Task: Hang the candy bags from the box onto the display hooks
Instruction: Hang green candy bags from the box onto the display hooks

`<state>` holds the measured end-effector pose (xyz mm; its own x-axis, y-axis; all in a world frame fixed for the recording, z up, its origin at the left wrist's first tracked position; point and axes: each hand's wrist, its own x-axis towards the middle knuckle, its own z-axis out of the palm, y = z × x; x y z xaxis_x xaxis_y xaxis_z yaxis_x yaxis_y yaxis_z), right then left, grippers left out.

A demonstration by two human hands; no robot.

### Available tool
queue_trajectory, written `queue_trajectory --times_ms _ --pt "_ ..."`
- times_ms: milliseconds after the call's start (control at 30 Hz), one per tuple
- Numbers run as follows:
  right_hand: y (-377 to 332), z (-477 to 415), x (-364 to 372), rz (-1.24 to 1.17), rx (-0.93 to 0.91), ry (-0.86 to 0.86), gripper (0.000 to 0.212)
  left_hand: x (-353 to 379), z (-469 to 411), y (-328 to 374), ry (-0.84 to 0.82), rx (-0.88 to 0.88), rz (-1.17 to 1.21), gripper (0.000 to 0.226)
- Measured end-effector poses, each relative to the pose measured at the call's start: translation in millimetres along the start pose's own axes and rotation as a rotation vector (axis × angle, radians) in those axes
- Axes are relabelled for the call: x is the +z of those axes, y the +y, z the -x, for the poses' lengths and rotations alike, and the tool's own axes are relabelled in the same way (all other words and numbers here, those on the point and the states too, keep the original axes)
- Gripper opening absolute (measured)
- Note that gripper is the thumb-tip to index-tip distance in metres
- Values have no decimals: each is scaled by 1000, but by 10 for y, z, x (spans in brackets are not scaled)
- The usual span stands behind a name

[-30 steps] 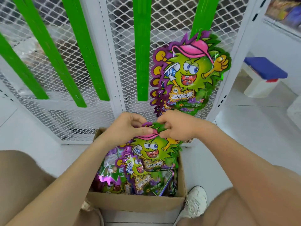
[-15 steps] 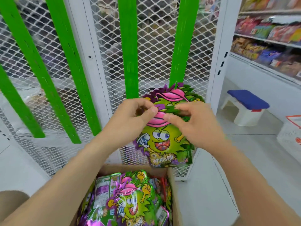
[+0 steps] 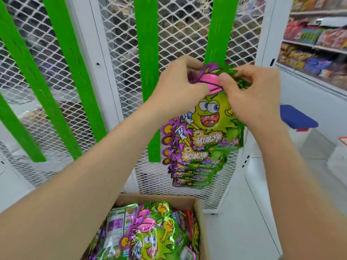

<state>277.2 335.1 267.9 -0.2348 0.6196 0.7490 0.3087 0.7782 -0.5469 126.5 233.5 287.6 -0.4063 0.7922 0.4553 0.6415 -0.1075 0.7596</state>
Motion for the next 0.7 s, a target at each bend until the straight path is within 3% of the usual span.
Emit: queue_trajectory --times_ms 133,300,700 --pt "102 5 47 -6 12 93 26 62 -33 5 -17 16 -13 41" --pt "86 96 89 -22 33 196 20 120 -46 79 -70 17 3 10" --pt "-212 220 76 15 30 277 24 -87 35 112 -141 1 43 38"
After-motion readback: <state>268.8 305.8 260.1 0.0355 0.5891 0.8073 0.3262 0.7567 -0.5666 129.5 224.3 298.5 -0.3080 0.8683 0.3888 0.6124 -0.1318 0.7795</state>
